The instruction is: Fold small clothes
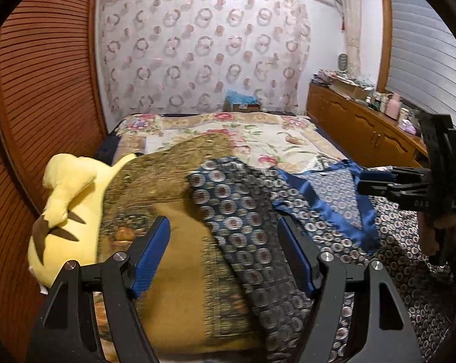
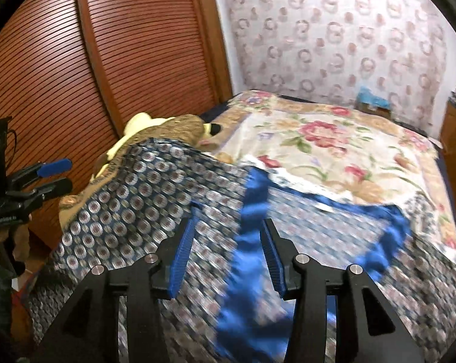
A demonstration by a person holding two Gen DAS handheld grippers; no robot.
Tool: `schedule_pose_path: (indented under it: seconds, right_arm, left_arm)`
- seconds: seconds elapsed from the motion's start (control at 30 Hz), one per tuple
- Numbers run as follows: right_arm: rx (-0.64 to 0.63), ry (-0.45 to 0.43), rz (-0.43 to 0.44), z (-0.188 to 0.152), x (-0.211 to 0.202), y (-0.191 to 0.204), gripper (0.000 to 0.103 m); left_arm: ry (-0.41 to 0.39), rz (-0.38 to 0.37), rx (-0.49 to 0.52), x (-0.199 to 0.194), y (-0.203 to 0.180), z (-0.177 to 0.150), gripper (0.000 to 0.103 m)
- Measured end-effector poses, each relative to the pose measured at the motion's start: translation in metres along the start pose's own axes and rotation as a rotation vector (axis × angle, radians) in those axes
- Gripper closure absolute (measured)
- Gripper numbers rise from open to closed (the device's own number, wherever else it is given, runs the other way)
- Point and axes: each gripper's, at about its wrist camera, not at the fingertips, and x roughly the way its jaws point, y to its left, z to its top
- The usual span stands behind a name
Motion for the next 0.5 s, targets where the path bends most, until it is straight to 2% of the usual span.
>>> schedule_pose_path:
  seconds: [0.13,0.2,0.27,0.5]
  right_arm:
    - [0.058,-0.014,-0.058,-0.026,-0.049,-0.015,0.055]
    - [0.085,-0.011,-0.092,-0.042,-0.069,-0.027,0.041]
    - [0.114,-0.001,-0.145,-0.056,-0.088,-0.040,0.037]
    - [0.271,0.037,-0.350,-0.121,-0.161,-0.089,0.037]
  left_arm:
    - [0.019,-0.044,0.020,0.011,-0.021,0.000,0.029]
    - [0.034,-0.065,0.029,0.018,-0.033,-0.001,0.029]
    - [0.052,-0.096,0.043,0.025,-0.047,-0.001,0.029]
    - [0.101,-0.149,0.083,0.043,-0.086,-0.005,0.029]
